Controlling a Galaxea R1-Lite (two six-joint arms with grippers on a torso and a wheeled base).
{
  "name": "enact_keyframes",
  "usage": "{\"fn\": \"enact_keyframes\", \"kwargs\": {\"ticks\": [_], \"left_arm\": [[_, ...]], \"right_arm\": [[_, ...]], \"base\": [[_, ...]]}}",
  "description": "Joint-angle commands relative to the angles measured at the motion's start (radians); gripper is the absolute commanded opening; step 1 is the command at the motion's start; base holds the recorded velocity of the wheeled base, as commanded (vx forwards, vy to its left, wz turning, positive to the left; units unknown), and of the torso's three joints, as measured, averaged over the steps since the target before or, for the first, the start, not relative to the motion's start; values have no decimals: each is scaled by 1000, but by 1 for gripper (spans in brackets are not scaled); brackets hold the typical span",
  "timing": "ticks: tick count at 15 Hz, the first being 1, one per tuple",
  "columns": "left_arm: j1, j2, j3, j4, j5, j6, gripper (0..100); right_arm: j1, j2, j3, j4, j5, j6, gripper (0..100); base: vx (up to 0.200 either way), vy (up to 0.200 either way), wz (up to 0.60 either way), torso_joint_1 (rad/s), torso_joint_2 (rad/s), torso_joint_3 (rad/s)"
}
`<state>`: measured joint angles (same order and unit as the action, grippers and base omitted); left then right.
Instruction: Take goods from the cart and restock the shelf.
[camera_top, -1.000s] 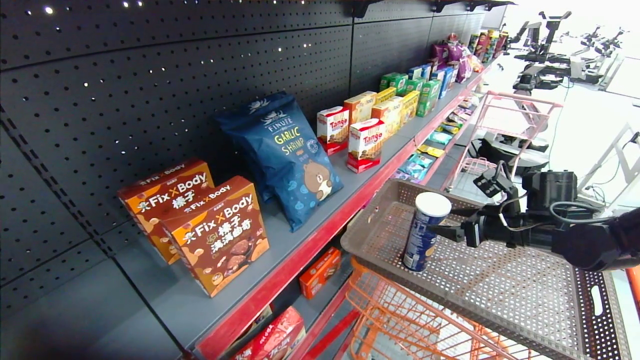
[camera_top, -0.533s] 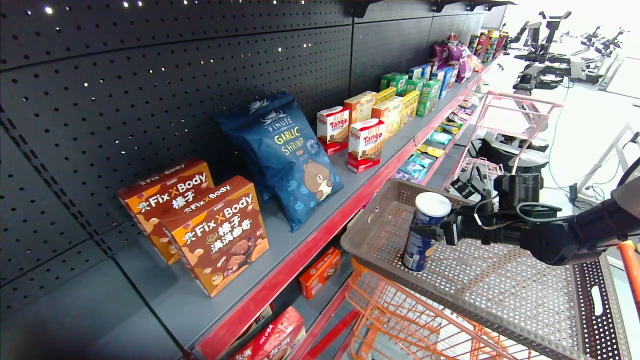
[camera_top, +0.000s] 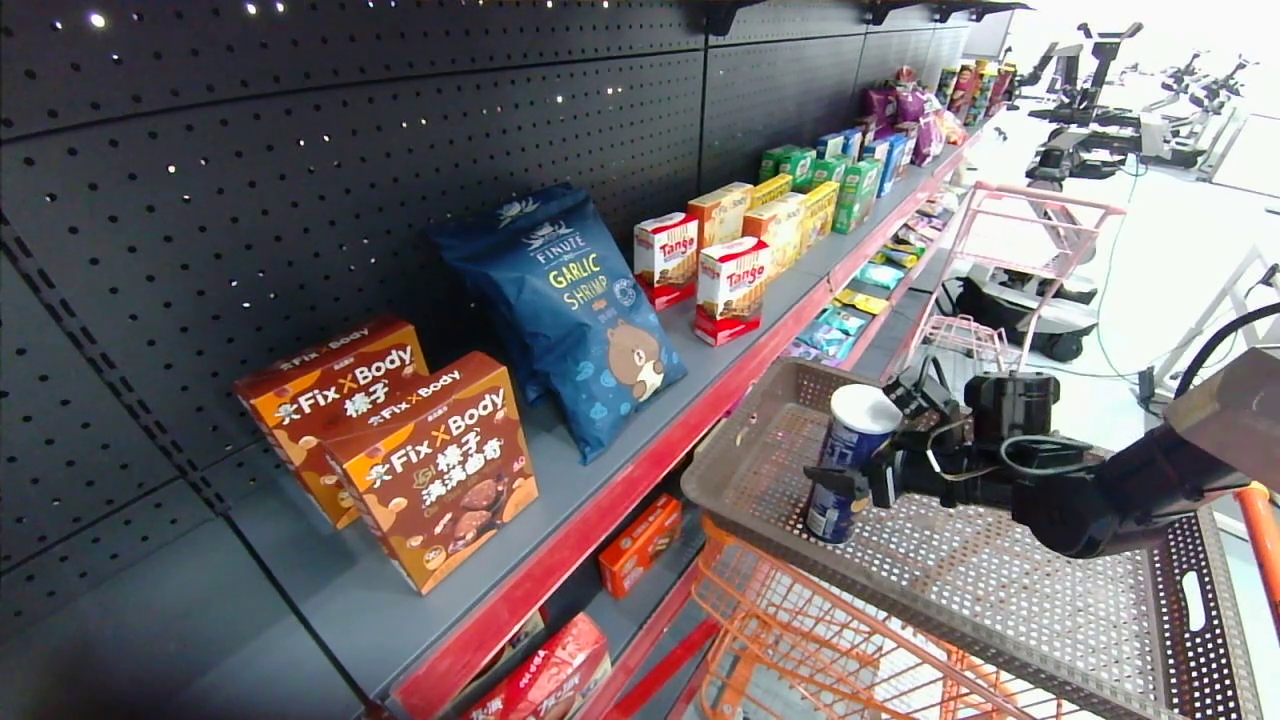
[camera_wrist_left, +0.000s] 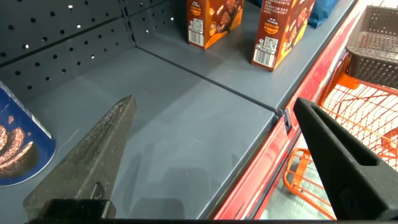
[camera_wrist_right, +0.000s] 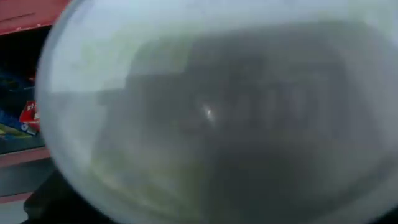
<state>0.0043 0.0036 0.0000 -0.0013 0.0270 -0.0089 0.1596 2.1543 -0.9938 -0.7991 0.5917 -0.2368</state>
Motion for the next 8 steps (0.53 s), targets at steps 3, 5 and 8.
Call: {"fn": "enact_keyframes", "kwargs": {"ticks": [3,5,8], "left_arm": [[0,-1,0,0,1,0,100],[0,1,0,0,1,0,100],[0,1,0,0,1,0,100]], "right_arm": [[-2,67,44,-114,-1,7,100],[-3,95,40,-161,0,7,100],[-2,122,23,-216,5,11,100]], "base": [[0,0,0,0,0,0],[0,0,0,0,0,0],[0,0,0,0,0,0]]}}
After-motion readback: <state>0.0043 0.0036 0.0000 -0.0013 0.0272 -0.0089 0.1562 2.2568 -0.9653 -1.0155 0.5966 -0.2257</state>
